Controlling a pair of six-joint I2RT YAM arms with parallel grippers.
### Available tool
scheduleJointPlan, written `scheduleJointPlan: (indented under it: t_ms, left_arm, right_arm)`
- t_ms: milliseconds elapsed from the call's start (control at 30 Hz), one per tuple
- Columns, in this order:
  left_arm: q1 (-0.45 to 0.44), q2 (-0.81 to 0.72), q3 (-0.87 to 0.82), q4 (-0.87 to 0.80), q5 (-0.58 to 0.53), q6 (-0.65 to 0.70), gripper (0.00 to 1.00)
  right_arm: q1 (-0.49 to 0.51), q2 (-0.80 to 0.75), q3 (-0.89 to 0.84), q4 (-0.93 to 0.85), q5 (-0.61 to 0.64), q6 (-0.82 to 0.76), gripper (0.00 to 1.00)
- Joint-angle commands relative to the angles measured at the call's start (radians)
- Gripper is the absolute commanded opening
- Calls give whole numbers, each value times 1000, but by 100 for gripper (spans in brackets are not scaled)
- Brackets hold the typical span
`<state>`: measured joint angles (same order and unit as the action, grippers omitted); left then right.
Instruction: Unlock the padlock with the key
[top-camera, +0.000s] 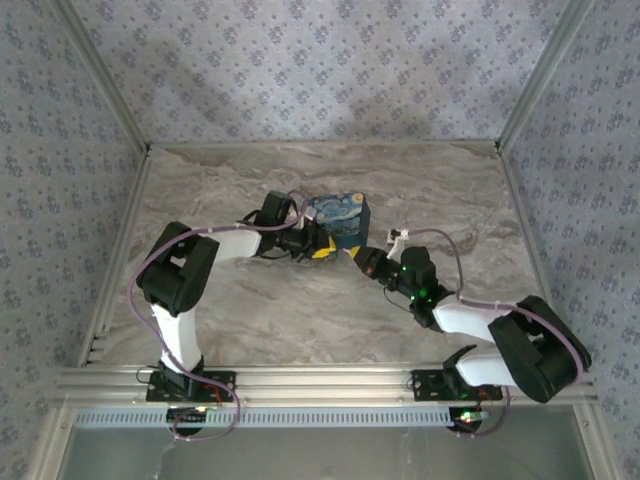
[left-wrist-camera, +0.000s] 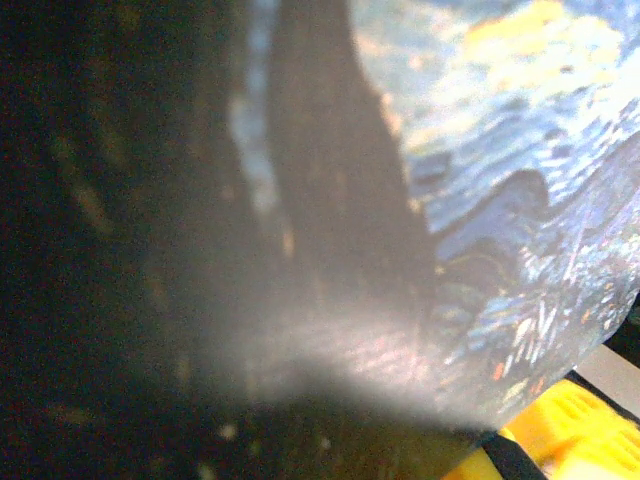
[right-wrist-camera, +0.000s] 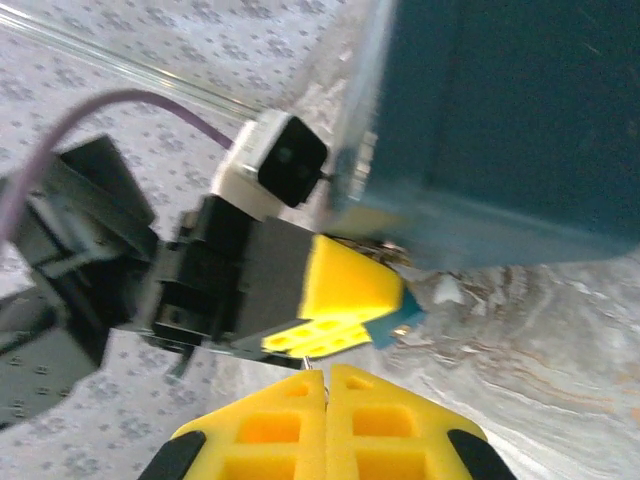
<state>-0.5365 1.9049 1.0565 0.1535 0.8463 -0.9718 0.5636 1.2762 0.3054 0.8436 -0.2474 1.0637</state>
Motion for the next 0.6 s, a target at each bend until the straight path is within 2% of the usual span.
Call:
scheduleJointPlan:
  t_ms: [0,233,567]
  left_arm:
    - [-6,-12,-23,-17,23,-36,4]
    - [-6,-12,-29,0,22,-44,4]
    - [-6,-23,-33,16,13,-56,4]
  right_arm:
    - [0,-82,54,-8,10,29,0]
    - [-2,-178,47,-78,52,32,0]
    - [13,-124,-30,-46,143,141,0]
